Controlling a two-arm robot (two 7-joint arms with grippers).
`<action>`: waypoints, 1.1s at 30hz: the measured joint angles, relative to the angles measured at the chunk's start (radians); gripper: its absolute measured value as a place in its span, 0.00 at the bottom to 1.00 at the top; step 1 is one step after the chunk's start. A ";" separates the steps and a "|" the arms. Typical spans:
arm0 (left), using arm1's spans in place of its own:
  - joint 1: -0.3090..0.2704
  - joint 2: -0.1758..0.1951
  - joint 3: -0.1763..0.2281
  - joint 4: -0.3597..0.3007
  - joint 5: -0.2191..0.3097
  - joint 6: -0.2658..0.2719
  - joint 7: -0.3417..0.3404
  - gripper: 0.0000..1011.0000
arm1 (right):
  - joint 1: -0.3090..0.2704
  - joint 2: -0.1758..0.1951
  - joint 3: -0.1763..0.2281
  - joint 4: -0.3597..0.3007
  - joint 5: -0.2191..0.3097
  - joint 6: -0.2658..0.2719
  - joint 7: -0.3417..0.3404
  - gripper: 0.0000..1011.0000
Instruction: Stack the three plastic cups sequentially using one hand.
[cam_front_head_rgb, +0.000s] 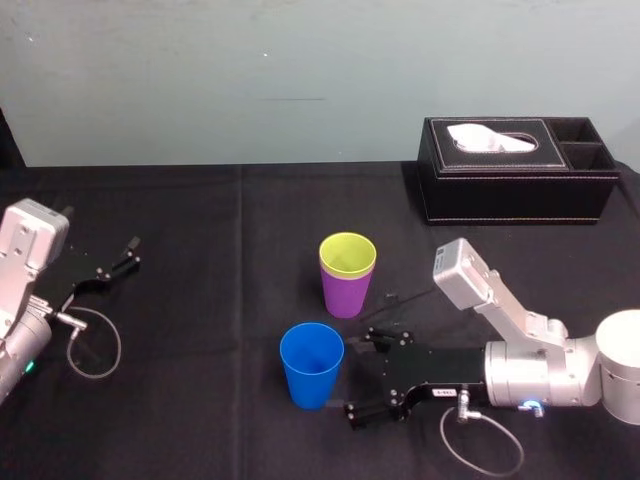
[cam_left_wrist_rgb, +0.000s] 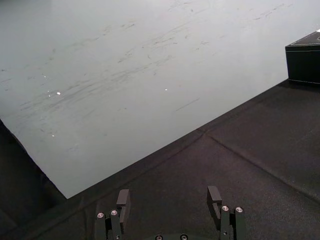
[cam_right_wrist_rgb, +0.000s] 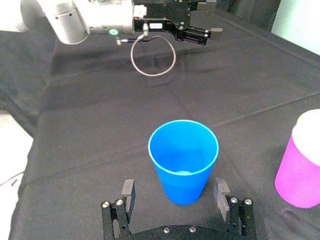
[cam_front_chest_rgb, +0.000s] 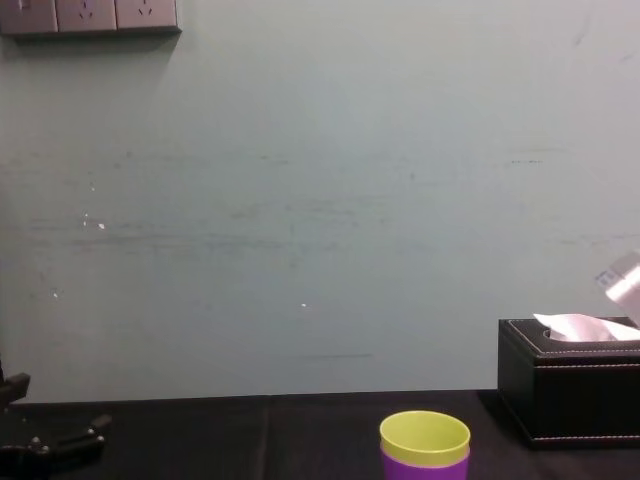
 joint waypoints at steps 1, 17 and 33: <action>0.000 0.000 0.000 0.000 0.000 0.000 0.000 1.00 | 0.003 -0.002 -0.002 0.002 0.000 0.001 0.000 0.99; 0.000 0.000 0.000 0.000 0.000 0.000 0.000 1.00 | 0.049 -0.044 -0.031 0.034 -0.029 0.002 -0.018 0.99; 0.000 0.000 0.000 0.000 0.000 0.000 0.000 1.00 | 0.083 -0.082 -0.047 0.059 -0.059 0.006 -0.031 0.99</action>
